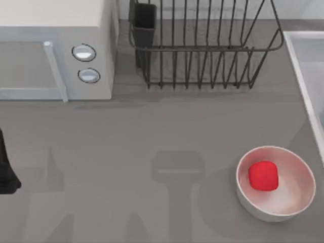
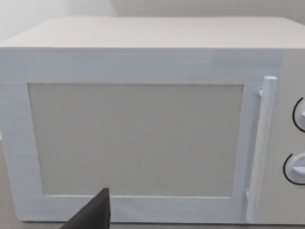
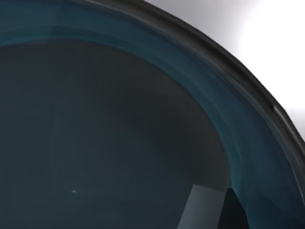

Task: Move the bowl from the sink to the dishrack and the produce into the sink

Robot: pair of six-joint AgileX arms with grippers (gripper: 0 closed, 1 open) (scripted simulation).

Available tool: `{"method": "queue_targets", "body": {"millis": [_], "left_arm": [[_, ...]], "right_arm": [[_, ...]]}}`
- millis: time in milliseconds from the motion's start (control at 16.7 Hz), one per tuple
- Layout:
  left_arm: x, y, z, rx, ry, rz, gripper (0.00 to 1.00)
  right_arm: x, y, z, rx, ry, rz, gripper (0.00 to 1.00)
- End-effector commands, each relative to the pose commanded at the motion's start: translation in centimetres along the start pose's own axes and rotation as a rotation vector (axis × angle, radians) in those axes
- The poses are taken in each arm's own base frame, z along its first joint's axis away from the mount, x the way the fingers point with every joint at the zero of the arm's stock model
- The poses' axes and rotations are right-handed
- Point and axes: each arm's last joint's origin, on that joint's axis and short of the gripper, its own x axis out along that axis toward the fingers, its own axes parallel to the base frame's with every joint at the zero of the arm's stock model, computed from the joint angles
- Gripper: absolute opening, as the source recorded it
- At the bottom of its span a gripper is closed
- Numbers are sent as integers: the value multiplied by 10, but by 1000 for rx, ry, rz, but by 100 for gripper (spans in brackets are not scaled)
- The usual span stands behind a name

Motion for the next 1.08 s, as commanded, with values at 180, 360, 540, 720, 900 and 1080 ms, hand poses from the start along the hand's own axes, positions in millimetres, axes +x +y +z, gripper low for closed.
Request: {"method": "queue_targets", "body": {"millis": [180, 360, 540, 720, 900, 1080], "left_arm": [[0, 0, 0, 0, 0, 0, 100], [0, 0, 0, 0, 0, 0, 100], [0, 0, 0, 0, 0, 0, 100], [0, 0, 0, 0, 0, 0, 100], [0, 0, 0, 0, 0, 0, 100], [0, 0, 0, 0, 0, 0, 100]], "right_arm": [[-3, 1, 1, -2, -4, -1, 0], [-27, -9, -7, 1, -5, -1, 0], [-80, -28, -30, 0, -1, 0, 0], [-152, -41, -71, -2, 4, 0, 0], [-227, -42, -130, -3, 4, -3, 0], [-284, -28, -192, -3, 0, -6, 0]]}}
